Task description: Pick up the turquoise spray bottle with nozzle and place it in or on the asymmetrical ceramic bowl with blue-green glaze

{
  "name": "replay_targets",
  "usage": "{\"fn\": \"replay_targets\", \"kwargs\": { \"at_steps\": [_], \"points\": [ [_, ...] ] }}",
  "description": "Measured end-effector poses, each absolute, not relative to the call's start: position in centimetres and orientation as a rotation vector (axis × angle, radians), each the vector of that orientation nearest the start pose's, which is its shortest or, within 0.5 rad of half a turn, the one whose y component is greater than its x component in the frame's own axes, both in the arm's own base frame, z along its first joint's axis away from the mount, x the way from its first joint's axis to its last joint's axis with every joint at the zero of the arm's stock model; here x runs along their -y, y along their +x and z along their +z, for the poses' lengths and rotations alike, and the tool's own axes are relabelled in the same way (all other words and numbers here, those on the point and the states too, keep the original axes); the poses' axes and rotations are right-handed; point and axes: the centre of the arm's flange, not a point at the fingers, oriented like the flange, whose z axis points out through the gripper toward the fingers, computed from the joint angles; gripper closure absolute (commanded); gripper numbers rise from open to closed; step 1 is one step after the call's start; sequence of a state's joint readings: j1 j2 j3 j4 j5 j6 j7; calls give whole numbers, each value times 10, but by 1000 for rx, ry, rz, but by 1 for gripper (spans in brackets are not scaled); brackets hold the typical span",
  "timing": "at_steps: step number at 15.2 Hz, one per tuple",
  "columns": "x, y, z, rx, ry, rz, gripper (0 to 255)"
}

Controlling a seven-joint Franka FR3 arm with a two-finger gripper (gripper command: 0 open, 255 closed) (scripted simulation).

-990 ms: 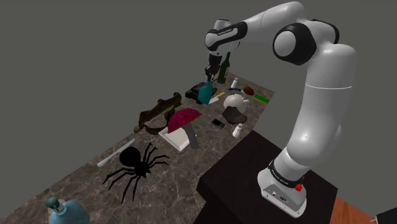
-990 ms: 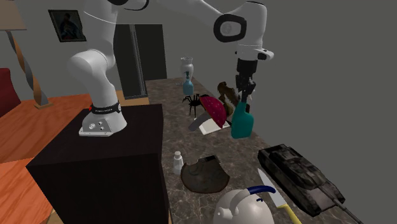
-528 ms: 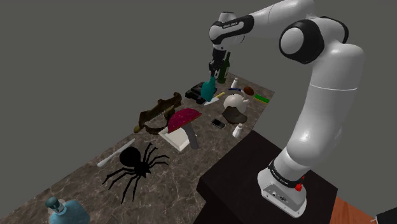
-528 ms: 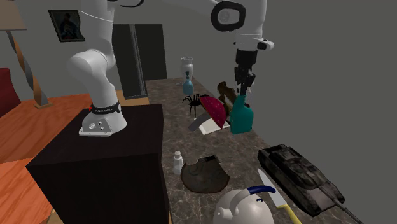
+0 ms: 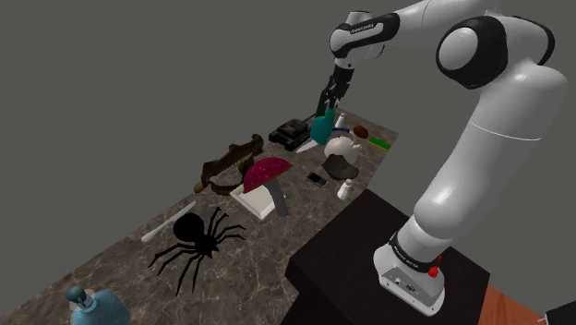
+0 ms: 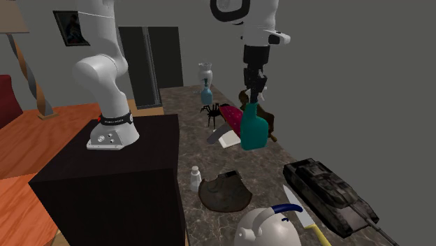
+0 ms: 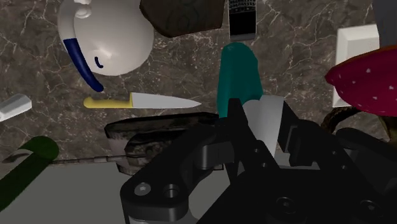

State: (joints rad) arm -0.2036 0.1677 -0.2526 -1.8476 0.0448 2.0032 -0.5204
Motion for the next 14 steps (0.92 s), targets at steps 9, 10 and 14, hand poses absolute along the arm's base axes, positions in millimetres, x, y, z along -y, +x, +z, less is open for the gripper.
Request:
{"fn": "replay_targets", "kwargs": {
  "at_steps": [9,10,14],
  "points": [
    [326,458,477,76,-3139,10,255],
    [335,448,483,77,-3138,10,255],
    [345,435,473,77,-3138,10,255]
  ]
}}
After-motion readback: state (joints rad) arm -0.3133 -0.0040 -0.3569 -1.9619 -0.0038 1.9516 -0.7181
